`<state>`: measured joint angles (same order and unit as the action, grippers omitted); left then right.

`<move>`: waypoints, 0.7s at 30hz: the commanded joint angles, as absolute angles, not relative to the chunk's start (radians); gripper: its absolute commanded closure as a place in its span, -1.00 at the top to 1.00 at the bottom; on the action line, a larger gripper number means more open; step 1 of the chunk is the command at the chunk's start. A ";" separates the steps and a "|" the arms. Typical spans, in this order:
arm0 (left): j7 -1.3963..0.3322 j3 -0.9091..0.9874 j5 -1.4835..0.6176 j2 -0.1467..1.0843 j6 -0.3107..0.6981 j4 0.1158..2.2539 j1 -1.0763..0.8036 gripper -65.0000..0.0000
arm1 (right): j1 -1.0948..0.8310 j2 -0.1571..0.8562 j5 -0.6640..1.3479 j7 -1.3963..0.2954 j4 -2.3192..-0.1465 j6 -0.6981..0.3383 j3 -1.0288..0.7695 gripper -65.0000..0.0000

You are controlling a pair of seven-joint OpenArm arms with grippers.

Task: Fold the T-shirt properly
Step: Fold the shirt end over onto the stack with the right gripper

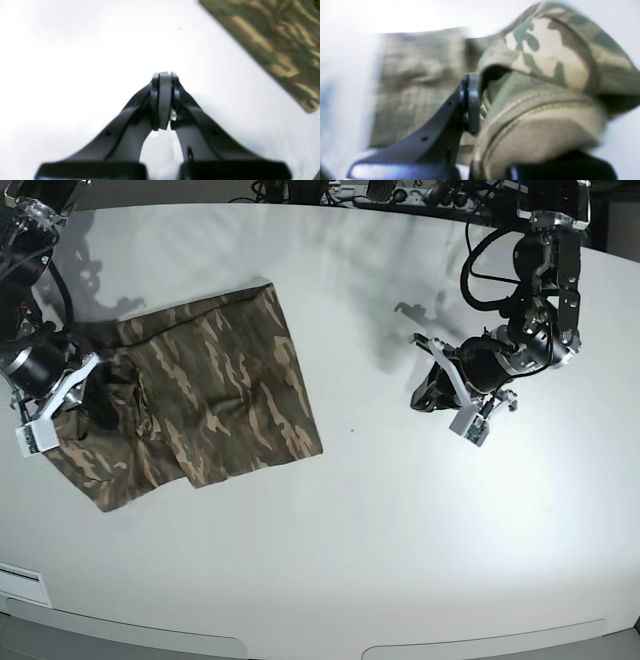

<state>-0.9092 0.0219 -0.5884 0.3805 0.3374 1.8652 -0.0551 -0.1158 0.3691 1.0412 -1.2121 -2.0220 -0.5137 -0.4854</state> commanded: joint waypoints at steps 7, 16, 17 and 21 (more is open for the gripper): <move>-0.884 0.028 -0.604 0.387 0.342 1.880 -0.041 -1.00 | -0.102 0.207 1.227 -1.217 -2.038 -0.652 -0.476 -1.00; -0.884 0.028 -0.604 0.387 0.341 1.880 -0.041 -1.00 | -0.102 0.108 0.989 -1.129 -1.964 -0.692 -0.241 -0.88; -0.884 0.028 -0.604 0.388 0.341 1.880 -0.041 -1.00 | -0.102 0.109 0.973 -1.122 -1.942 -0.692 -0.206 -0.64; -0.883 0.028 -0.604 0.387 0.341 1.880 -0.041 -1.00 | -0.102 0.118 0.970 -1.164 -1.889 -0.698 -0.040 0.35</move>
